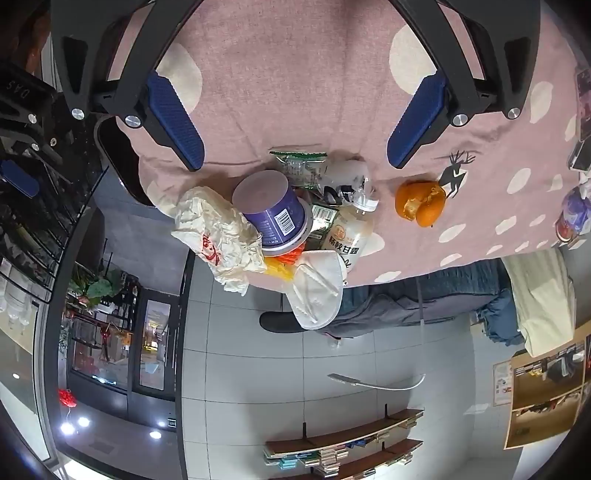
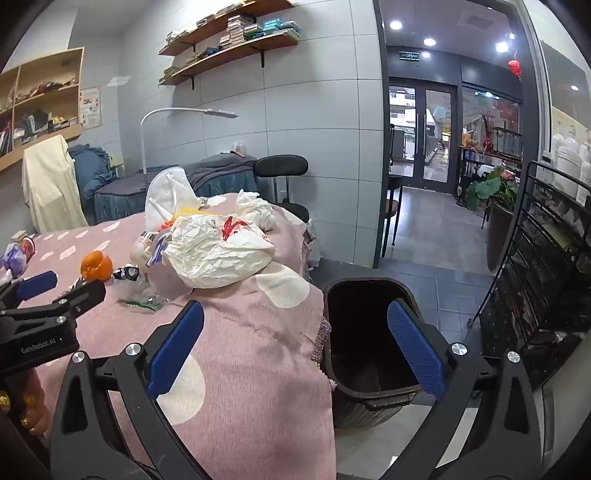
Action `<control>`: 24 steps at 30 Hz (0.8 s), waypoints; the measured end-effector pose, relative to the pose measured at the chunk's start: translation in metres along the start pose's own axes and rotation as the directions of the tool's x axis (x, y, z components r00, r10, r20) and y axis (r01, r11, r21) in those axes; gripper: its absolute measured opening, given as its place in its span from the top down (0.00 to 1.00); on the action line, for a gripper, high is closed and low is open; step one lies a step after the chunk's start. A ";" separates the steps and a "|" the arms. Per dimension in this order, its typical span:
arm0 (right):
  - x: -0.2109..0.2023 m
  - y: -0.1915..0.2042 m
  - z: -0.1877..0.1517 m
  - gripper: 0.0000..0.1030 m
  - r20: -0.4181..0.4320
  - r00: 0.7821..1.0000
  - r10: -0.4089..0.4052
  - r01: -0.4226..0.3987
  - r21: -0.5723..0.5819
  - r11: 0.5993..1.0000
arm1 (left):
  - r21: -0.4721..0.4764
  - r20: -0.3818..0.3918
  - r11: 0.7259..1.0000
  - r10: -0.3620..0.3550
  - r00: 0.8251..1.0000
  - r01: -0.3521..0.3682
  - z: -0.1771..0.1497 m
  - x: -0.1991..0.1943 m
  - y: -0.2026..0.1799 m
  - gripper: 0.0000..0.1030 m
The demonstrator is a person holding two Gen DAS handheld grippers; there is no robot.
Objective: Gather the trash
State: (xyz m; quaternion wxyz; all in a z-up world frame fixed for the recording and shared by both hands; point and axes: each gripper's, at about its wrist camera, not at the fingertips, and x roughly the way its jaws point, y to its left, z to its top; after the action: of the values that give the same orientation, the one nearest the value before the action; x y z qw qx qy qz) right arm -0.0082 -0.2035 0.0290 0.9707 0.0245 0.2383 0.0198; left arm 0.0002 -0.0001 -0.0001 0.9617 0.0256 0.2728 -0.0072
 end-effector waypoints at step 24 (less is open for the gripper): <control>-0.019 -0.004 0.003 0.04 0.050 0.998 0.028 -0.030 0.030 0.999 | -0.004 0.068 0.999 -0.032 0.997 0.033 0.002 -0.014 -0.009 0.06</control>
State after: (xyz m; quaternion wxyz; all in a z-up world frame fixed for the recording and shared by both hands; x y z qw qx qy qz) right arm -0.0239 -0.2081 0.0404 0.9754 0.0434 0.2142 0.0295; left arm -0.0111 -0.0094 0.0092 0.9703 0.0185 0.2402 -0.0230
